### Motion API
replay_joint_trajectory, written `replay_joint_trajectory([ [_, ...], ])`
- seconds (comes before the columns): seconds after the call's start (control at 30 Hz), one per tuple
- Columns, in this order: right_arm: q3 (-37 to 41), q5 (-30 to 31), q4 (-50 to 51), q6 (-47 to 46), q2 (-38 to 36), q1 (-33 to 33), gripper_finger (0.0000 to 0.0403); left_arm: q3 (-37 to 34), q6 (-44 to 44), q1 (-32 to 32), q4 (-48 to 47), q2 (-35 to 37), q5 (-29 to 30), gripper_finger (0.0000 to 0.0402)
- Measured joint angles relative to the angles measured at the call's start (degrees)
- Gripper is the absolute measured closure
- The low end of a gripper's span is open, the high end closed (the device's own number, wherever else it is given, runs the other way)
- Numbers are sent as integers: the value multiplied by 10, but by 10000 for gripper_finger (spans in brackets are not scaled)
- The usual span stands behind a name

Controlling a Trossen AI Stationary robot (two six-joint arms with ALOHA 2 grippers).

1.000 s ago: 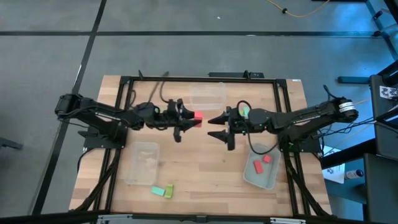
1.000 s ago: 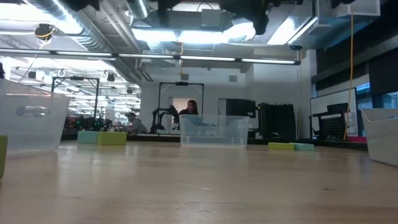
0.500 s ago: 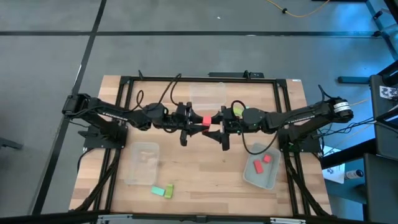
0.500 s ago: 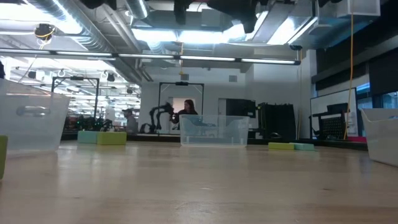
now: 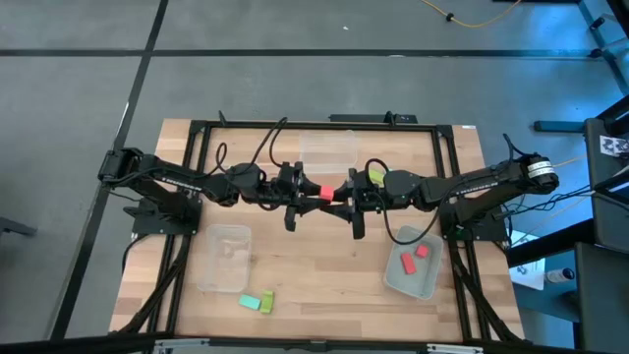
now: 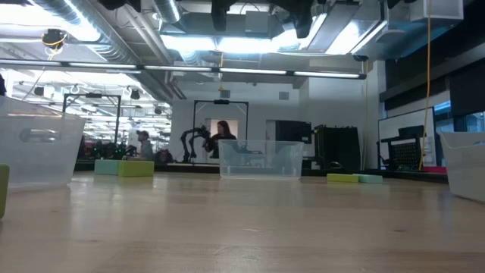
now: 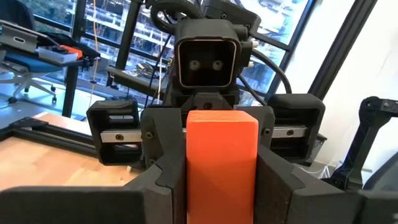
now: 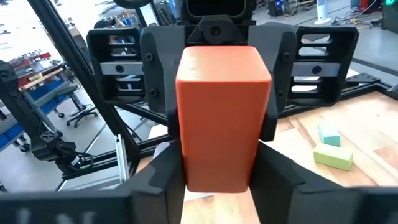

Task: Sort & place blocks by color
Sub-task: Put the orange block into the gray bin

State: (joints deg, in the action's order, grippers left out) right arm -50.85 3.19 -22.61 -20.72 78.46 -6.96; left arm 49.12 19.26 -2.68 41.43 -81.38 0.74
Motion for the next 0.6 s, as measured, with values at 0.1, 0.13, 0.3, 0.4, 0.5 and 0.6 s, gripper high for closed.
replay_joint_trajectory([
  [0.1,0,-1,4,0,0,0,268,0,-1,0,-1,0,0,282],
  [0.13,0,-1,5,0,0,0,268,0,-1,0,-1,0,0,282],
  [0.3,0,-5,8,0,0,0,268,0,16,2,-1,0,0,238],
  [0.4,0,-5,18,0,-2,0,268,0,16,2,-6,2,-1,212],
  [0.5,0,-5,71,13,-22,2,268,0,16,6,-34,22,-5,203],
  [0.6,0,-4,147,20,-65,4,268,0,10,15,-111,61,-5,202],
])
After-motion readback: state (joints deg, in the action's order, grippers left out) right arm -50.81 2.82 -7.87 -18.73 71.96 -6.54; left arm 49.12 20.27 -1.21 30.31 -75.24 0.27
